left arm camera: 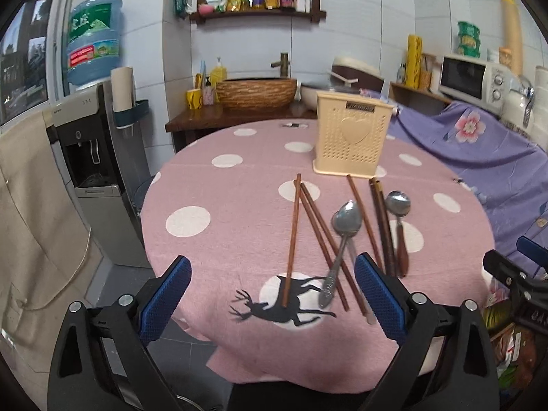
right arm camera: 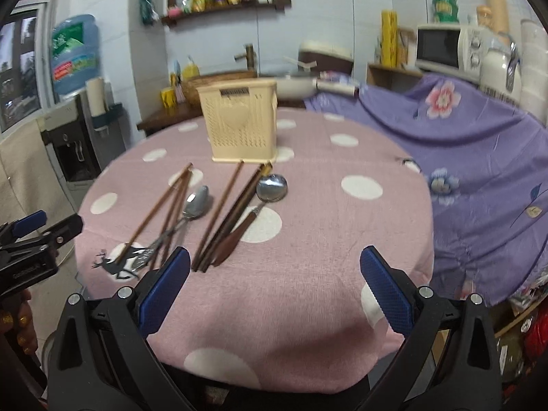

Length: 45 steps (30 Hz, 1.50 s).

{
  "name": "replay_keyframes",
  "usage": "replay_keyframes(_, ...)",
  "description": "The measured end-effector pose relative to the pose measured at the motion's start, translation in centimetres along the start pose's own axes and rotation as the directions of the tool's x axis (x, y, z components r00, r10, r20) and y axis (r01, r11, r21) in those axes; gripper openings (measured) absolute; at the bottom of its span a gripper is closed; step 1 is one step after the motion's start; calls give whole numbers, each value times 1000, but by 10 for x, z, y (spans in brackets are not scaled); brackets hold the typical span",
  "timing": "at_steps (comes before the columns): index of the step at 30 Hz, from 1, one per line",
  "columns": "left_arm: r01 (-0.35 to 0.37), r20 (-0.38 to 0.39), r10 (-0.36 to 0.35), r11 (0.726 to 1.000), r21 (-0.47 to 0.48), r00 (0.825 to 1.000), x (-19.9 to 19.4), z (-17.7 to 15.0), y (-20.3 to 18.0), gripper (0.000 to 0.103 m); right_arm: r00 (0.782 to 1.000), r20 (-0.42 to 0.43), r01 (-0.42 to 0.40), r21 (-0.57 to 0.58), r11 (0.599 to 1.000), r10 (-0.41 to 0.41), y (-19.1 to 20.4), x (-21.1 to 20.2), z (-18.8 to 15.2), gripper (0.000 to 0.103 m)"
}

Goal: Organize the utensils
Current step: 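Close the left tool on a brown chopstick while the right tool reaches the large dark spoon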

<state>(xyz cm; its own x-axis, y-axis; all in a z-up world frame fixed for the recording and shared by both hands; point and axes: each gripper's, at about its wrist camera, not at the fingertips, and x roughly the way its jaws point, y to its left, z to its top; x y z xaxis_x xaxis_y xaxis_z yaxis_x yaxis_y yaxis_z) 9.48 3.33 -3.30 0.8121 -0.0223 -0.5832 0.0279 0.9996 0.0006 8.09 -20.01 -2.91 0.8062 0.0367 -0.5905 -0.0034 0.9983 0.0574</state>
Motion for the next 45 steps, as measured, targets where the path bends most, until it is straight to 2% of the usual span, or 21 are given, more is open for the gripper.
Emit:
replay_keyframes(6, 14, -99, -9, 999, 50, 995, 47, 25, 4, 90, 990, -137, -5, 61, 998, 14, -4, 73, 36, 94)
replay_keyframes(9, 15, -136, -5, 998, 66, 991, 68, 35, 6, 89, 978, -207, 13, 56, 998, -1, 0, 109, 49, 90)
replay_keyframes(15, 27, -187, -15, 998, 58, 982, 101, 50, 11, 87, 945, -324, 64, 31, 998, -50, 7, 163, 57, 73)
replay_keyframes(20, 38, -211, -24, 997, 65, 977, 118, 59, 11, 87, 929, -362, 89, 5, 996, -81, 12, 182, 59, 71)
replay_keyframes(23, 44, -225, -26, 996, 72, 974, 125, 59, 9, 87, 916, -387, 108, -13, 994, -105, 16, 194, 58, 65)
replay_keyframes(31, 54, -272, -35, 997, 63, 962, 144, 60, 11, 87, 916, -389, 116, 28, 993, -96, 13, 215, 74, 65)
replay_keyframes(36, 71, -314, -43, 994, 77, 949, 161, 63, 3, 75, 915, -392, 117, 27, 993, -97, 13, 222, 79, 65)
replay_keyframes(41, 83, -349, -39, 990, 110, 936, 177, 64, -7, 53, 913, -397, 118, 28, 993, -98, 13, 224, 81, 63)
replay_keyframes(45, 99, -376, -58, 991, 92, 925, 190, 65, -9, 45, 909, -404, 125, 30, 992, -102, 16, 225, 83, 59)
